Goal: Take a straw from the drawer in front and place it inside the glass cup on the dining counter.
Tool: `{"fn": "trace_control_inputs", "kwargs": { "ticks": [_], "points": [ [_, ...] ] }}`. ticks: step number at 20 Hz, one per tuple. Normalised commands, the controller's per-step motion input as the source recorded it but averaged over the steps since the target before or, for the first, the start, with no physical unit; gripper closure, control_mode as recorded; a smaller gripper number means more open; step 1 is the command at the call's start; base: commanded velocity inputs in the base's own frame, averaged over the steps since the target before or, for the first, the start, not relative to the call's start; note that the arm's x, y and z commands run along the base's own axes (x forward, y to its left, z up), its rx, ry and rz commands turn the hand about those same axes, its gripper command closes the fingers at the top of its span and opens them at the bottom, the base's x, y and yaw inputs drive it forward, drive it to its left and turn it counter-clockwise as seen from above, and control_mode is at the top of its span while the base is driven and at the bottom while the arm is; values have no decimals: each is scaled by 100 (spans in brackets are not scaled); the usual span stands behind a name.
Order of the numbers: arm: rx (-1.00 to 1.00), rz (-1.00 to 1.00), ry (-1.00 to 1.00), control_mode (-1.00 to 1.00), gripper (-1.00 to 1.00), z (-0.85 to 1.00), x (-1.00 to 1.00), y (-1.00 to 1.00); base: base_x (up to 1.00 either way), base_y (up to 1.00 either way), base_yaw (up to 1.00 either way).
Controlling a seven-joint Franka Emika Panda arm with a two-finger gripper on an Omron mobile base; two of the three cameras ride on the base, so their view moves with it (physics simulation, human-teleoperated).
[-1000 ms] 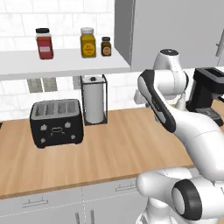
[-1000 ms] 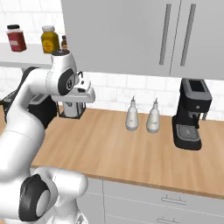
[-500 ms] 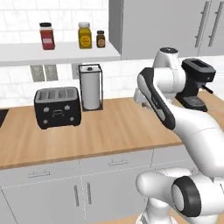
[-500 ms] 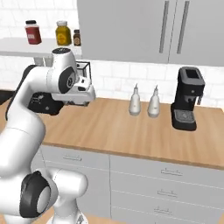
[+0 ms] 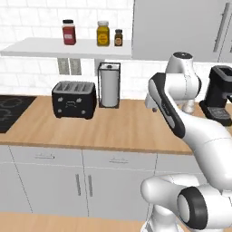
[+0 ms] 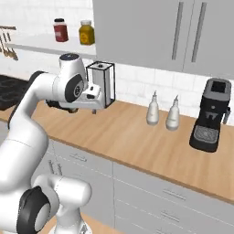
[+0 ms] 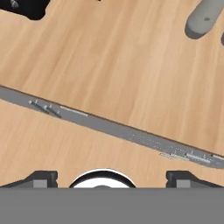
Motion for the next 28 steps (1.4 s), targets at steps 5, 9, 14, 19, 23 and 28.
{"fn": "trace_control_inputs", "kwargs": {
  "ticks": [5,9,14,19,23,28],
  "points": [
    [0,0,0,100,-100,0,0,0,1,-69,63],
    [0,0,0,100,-100,0,0,0,0,-68,62],
    [0,0,0,100,-100,0,0,0,0,-70,49],
    [0,0,0,100,-100,0,0,0,0,-64,29],
    [0,0,0,100,-100,0,0,0,0,-52,20],
    [0,0,0,100,-100,0,0,0,0,-48,18]
  ]
}}
